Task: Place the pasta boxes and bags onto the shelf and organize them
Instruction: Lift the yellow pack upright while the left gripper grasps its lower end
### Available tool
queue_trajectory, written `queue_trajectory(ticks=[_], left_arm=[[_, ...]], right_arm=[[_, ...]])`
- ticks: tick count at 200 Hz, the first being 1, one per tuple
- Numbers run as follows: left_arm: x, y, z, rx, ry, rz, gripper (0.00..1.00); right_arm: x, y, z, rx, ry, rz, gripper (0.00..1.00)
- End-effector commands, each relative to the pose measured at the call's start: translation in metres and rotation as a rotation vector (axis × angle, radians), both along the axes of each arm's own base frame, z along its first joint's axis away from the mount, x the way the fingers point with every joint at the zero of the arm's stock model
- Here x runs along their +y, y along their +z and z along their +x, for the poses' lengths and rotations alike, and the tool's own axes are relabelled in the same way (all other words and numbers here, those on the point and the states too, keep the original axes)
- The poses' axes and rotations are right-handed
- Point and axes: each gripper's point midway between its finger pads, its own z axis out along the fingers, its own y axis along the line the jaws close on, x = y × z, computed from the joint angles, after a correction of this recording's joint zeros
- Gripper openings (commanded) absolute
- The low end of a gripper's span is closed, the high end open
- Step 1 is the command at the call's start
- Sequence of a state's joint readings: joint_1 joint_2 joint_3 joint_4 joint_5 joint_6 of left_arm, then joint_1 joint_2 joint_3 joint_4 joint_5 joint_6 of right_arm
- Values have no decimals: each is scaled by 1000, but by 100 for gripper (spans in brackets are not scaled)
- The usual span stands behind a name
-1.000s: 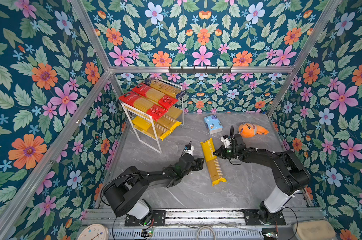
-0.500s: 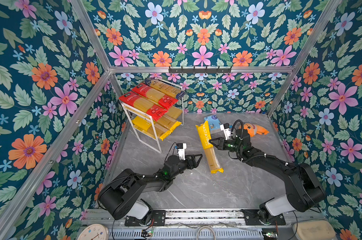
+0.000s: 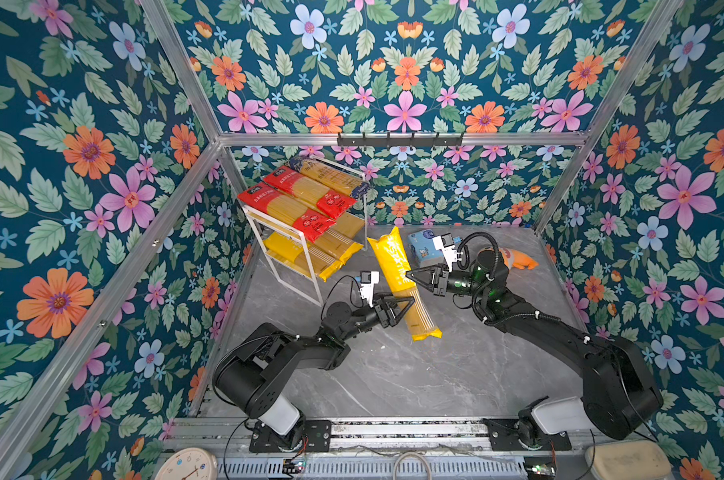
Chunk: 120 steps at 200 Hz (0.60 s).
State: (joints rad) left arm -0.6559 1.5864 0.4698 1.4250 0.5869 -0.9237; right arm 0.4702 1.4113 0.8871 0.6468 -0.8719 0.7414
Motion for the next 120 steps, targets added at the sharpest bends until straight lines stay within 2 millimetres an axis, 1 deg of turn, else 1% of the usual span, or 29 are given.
queue_trajectory(ticks=[1, 13, 24, 31, 47, 77, 97, 120], left_arm=[[-1, 25, -13, -80, -78, -67, 78], [-3, 27, -14, -82, -95, -72, 71], [-5, 27, -13, -76, -103, -73, 64], [-5, 26, -13, -73, -105, -75, 58], [-5, 26, -13, -68, -111, -83, 50], [-5, 26, -13, -65, -112, -85, 39], [-5, 27, -12, -61, -108, -88, 35], [-5, 23, -7, -37, -95, -79, 31]], right_arm=[[-1, 39, -17, -126, 58, 89, 0], [-2, 42, -20, -125, 70, 95, 0], [-2, 43, -22, -125, 78, 96, 0], [-2, 43, -22, -125, 77, 97, 0], [-2, 43, -22, -119, 76, 96, 0], [-2, 41, -15, -97, 47, 95, 0], [-1, 37, -10, -72, 30, 91, 0], [-1, 31, -4, -49, 8, 77, 9]])
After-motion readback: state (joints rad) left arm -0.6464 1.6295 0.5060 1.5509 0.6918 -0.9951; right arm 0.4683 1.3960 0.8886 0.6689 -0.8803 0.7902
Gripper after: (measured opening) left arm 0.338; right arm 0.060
